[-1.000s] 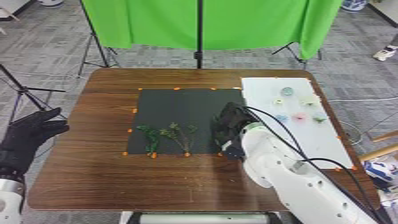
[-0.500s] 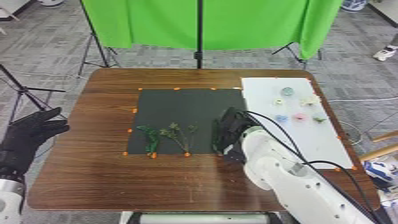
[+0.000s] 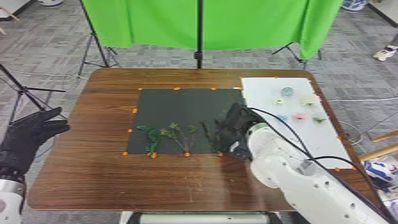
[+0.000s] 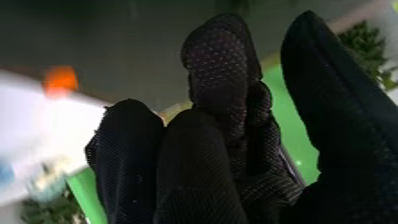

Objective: Arrange flowers

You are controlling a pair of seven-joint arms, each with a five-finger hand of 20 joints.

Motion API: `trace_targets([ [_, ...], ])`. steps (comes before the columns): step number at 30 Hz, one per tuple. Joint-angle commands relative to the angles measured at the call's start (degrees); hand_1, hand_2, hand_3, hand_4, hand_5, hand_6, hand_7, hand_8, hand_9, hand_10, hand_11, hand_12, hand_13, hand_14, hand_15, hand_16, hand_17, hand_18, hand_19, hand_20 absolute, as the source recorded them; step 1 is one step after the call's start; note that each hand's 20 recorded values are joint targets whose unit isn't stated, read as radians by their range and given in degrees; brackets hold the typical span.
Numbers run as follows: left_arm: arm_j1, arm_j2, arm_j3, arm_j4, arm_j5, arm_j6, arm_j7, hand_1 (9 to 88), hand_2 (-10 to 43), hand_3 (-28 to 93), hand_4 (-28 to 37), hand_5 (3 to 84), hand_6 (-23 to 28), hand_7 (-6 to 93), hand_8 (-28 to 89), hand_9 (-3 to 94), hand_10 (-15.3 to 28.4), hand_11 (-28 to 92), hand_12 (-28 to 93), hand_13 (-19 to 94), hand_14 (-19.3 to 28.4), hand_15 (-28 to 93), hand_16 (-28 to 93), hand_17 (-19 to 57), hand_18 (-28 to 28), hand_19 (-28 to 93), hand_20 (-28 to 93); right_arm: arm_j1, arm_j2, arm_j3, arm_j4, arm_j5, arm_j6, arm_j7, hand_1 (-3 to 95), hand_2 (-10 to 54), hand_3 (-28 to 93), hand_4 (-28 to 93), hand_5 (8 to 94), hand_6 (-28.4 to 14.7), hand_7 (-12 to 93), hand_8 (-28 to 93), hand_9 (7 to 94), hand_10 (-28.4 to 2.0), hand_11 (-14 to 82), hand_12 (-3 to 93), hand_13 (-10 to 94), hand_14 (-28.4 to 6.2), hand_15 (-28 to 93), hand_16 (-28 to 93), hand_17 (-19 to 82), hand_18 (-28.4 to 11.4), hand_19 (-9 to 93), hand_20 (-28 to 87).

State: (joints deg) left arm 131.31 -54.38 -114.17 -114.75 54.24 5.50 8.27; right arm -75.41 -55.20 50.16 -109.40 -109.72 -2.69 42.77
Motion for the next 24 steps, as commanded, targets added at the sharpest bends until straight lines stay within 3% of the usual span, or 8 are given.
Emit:
trace_targets([
  [1, 0.5, -0.53, 0.30, 0.06, 0.40, -0.75, -0.12, 19.4, 6.1, 66, -28.3, 46.7, 7.4, 6.4, -4, 49.6, 16.5, 17, 12, 42, 20.2, 21, 0, 10.6, 15.9, 17, 19, 0.6, 7.0, 8.0, -5.4, -10.1, 3.5, -1.2, 42.0, -9.5, 59, -4, 76.6, -5.7, 31, 16, 87.0, -12.9, 49.6, 28.5, 94, -0.5, 72, 26, 73, -13.6, 93, 67],
  [4, 0.6, -0.66, 0.20, 0.08, 0.35, -0.64, 0.07, 19.3, 6.1, 66, -28.3, 46.7, 7.4, 6.5, -4, 49.6, 16.6, 17, 12, 42, 20.2, 21, 0, 10.5, 15.9, 17, 19, 1.1, 8.5, 9.7, -3.0, -10.2, 2.7, 0.2, 41.5, -9.5, 59, -5, 70.9, -4.6, 25, 14, 81.5, -15.5, 33.4, 28.8, 93, -1.4, 66, 33, 69, -14.4, 93, 67],
  [7, 0.7, -0.83, 0.24, -0.03, 0.44, -0.67, 0.09, 19.4, 6.1, 65, -28.3, 46.7, 7.4, 6.5, -4, 49.6, 16.6, 17, 12, 42, 20.2, 21, 0, 10.5, 15.9, 17, 19, 1.2, 9.7, 10.2, -0.2, -11.0, -0.5, 1.9, 40.7, -9.5, 61, -6, 68.4, -3.7, 23, 4, 78.6, -16.3, 26.0, 27.6, 92, -1.9, 65, 35, 67, -14.9, 93, 66],
  [10, 0.6, -0.76, 0.28, 0.05, 0.48, -0.77, 0.14, 19.4, 6.1, 65, -28.3, 46.7, 7.4, 6.5, -4, 49.6, 16.6, 17, 12, 42, 20.2, 21, 0, 10.5, 15.9, 17, 19, 1.0, 10.1, 10.2, 2.5, -8.9, -3.1, 3.2, 39.9, -9.5, 62, -6, 66.9, -2.5, 18, -6, 78.2, -16.7, 22.4, 25.8, 92, -2.1, 64, 34, 67, -14.8, 93, 65],
  [18, 0.0, -0.77, 0.75, 0.35, 0.51, -1.04, 0.20, 19.5, 6.1, 65, -28.3, 46.7, 7.4, 6.5, -4, 49.7, 16.5, 17, 12, 42, 20.3, 21, 0, 10.5, 15.9, 17, 19, 0.1, 9.0, 9.7, 7.1, -7.1, -6.6, 5.2, 39.6, -9.5, 62, -7, 63.6, -1.0, 14, -7, 78.8, -17.0, 15.7, 20.8, 93, -1.9, 62, 33, 67, -14.3, 93, 62],
  [24, -0.3, -0.75, 1.00, 0.52, 0.48, -1.20, 0.25, 19.5, 6.1, 65, -28.3, 46.7, 7.4, 6.5, -4, 49.7, 16.5, 17, 12, 42, 20.3, 21, 0, 10.5, 15.8, 17, 19, -0.7, 8.6, 9.7, 7.5, -6.4, -7.4, 5.5, 39.6, -9.5, 62, -7, 62.0, -0.7, 12, -8, 79.2, -16.9, 14.9, 19.6, 93, -1.5, 61, 33, 67, -14.3, 93, 61],
])
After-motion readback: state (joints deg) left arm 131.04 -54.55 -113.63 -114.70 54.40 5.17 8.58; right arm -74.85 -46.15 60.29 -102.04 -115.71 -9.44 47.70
